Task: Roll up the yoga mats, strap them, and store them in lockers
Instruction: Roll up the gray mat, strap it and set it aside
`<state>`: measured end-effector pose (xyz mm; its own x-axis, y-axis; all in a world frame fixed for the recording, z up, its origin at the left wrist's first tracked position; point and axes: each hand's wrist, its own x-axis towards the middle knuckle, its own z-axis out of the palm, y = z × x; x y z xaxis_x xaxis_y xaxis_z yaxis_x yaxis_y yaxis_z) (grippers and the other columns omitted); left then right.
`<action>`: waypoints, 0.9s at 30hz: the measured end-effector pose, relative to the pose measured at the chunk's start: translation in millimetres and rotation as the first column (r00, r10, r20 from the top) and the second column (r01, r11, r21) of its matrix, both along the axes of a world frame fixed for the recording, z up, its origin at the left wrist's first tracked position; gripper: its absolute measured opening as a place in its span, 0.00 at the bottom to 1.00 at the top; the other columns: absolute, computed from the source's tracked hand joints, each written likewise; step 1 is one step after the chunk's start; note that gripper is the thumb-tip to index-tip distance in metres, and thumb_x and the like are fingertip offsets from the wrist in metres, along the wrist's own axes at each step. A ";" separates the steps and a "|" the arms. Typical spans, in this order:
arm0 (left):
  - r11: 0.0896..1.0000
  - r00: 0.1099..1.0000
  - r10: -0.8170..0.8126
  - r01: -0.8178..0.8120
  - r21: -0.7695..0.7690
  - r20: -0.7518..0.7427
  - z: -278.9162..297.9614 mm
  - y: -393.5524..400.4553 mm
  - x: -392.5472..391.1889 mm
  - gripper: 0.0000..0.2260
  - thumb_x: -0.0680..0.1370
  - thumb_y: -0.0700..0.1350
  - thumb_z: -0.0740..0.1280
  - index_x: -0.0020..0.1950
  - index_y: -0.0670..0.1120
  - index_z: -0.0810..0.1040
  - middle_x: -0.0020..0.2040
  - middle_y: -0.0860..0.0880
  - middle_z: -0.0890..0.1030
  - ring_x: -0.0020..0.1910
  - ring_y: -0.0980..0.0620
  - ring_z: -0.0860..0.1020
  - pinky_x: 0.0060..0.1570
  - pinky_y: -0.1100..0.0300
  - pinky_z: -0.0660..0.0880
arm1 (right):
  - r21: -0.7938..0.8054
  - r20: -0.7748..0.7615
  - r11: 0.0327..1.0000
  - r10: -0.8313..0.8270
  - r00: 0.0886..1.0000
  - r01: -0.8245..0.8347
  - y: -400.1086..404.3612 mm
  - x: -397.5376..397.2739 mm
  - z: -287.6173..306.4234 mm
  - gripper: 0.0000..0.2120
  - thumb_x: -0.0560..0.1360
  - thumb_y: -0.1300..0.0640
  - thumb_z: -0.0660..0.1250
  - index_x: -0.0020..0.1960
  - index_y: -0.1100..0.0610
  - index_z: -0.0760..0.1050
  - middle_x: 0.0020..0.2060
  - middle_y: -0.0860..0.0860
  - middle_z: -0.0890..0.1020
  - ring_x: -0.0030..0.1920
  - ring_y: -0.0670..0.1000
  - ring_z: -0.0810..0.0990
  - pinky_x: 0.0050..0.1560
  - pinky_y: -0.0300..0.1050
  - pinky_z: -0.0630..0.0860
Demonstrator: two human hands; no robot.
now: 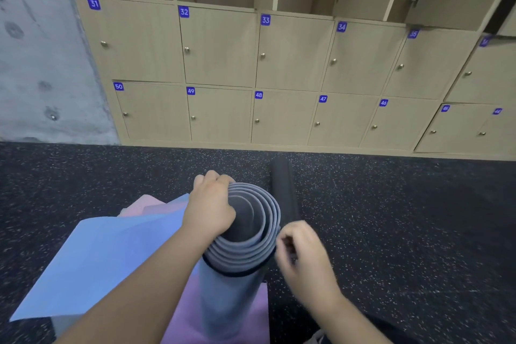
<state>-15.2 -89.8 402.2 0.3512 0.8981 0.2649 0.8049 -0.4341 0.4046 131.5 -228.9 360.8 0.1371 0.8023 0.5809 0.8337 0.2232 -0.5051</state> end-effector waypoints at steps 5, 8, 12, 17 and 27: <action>0.998 0.975 0.015 0.000 -0.069 0.221 0.9 11.2 -1.7 0.18 0.70 0.34 0.64 0.58 0.47 0.75 0.51 0.51 0.74 0.52 0.48 0.71 0.49 0.61 0.65 | 0.054 0.098 0.996 0.062 0.993 -0.068 -7.1 -13.4 -12.3 0.12 0.72 0.49 0.66 0.52 0.50 0.70 0.51 0.45 0.74 0.53 0.45 0.72 0.55 0.33 0.69; 0.989 0.874 0.026 0.050 -0.141 0.486 -1.5 -1.6 -7.7 0.12 0.76 0.40 0.67 0.58 0.46 0.73 0.53 0.53 0.76 0.53 0.54 0.74 0.50 0.64 0.65 | 0.022 0.086 1.000 0.009 0.996 -0.011 2.4 -9.2 -8.0 0.12 0.73 0.47 0.63 0.54 0.49 0.69 0.53 0.44 0.74 0.54 0.46 0.72 0.55 0.33 0.67; 0.976 0.752 -0.204 0.207 0.069 0.627 -28.0 -40.4 -30.1 0.11 0.78 0.51 0.67 0.51 0.49 0.67 0.61 0.60 0.70 0.64 0.69 0.66 0.61 0.73 0.62 | -0.053 0.128 0.998 -0.032 0.991 0.039 16.0 -1.9 -3.2 0.14 0.73 0.47 0.60 0.56 0.49 0.69 0.56 0.45 0.74 0.54 0.47 0.71 0.56 0.35 0.66; 0.928 0.919 -0.232 0.111 0.356 0.318 -71.5 -57.0 -51.3 0.07 0.74 0.54 0.62 0.49 0.54 0.71 0.55 0.53 0.67 0.57 0.52 0.68 0.57 0.67 0.64 | -0.071 0.122 0.997 0.006 0.992 0.002 30.3 -4.0 4.7 0.11 0.72 0.52 0.64 0.54 0.52 0.71 0.54 0.44 0.73 0.51 0.46 0.69 0.52 0.32 0.62; 0.882 0.974 -0.162 0.070 0.465 0.161 -64.0 -45.1 -34.4 0.10 0.75 0.50 0.60 0.39 0.49 0.76 0.39 0.54 0.73 0.42 0.53 0.67 0.42 0.61 0.65 | -0.130 0.092 0.991 -0.019 0.996 0.031 32.4 -11.8 8.2 0.13 0.72 0.55 0.68 0.56 0.55 0.73 0.55 0.46 0.74 0.53 0.47 0.72 0.55 0.31 0.61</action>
<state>-49.5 -134.9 338.2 0.3473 0.6184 0.7050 0.6655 -0.6921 0.2793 119.7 -196.5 369.0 0.1097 0.8692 0.4821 0.8815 0.1391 -0.4513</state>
